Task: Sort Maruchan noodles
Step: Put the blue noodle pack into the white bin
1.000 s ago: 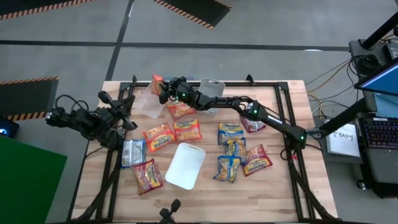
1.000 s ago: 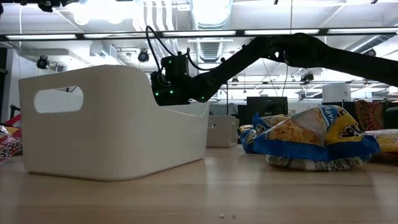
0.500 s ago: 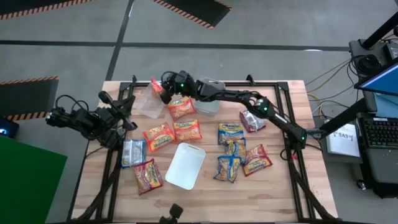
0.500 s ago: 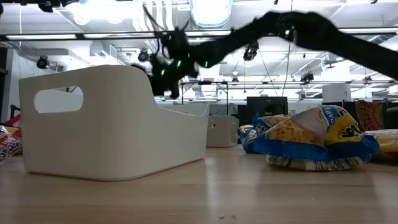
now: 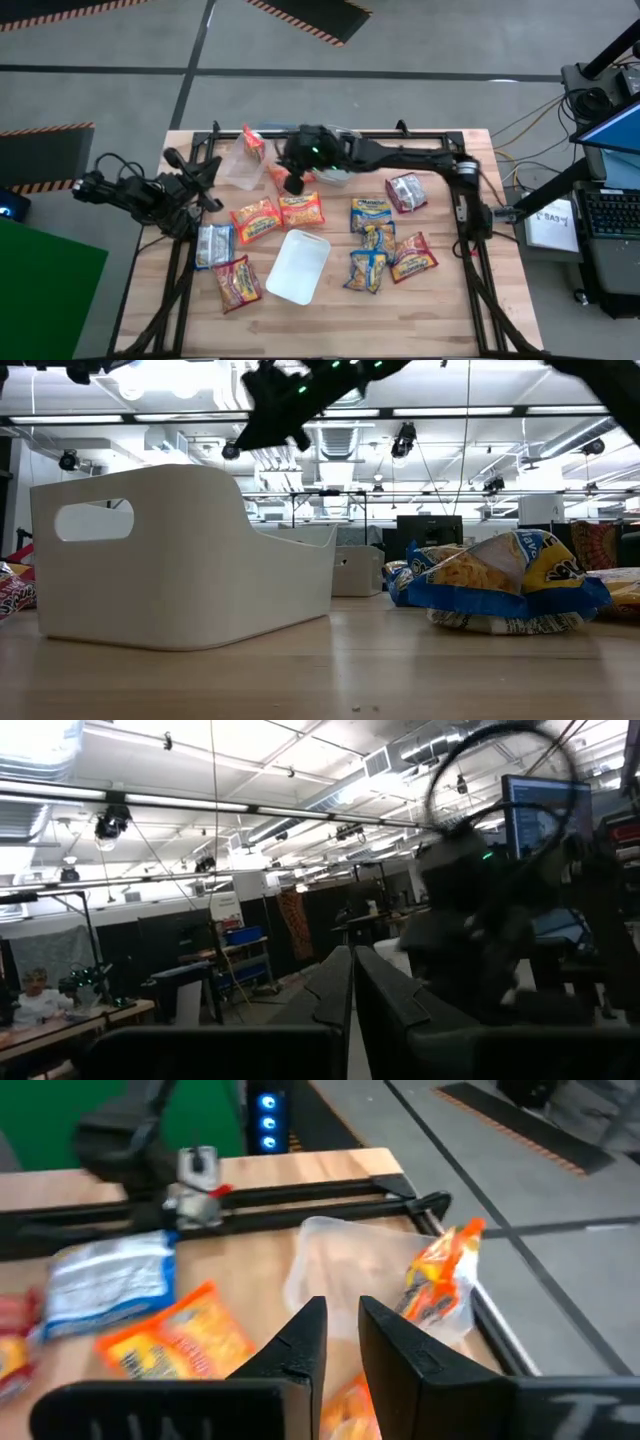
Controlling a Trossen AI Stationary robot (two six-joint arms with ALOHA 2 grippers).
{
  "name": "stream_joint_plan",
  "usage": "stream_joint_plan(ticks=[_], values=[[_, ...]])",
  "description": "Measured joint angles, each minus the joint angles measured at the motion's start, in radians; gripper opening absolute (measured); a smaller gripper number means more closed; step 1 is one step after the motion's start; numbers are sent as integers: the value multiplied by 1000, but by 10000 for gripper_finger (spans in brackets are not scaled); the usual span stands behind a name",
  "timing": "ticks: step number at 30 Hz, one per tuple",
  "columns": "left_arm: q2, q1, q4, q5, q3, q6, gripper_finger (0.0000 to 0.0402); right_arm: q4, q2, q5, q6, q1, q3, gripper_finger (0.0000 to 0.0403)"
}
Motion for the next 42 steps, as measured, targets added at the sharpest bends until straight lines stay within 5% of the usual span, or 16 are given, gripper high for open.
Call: stream_joint_plan(ticks=[11,19,25,31,42], values=[[103,0,-19,-74,44,-100,0,288,-400,1,13,88,-636,48],[219,0,-242,-155,69,-449,0,417,-656,0,13,109,-955,48],[284,1,-427,-154,162,-679,0,550,-841,0,-27,108,-1141,48],[382,1,-575,-131,314,-755,0,708,-981,0,-66,108,-1292,48],[597,2,-900,-74,597,-934,0,722,-1195,-34,-115,107,-1418,48]])
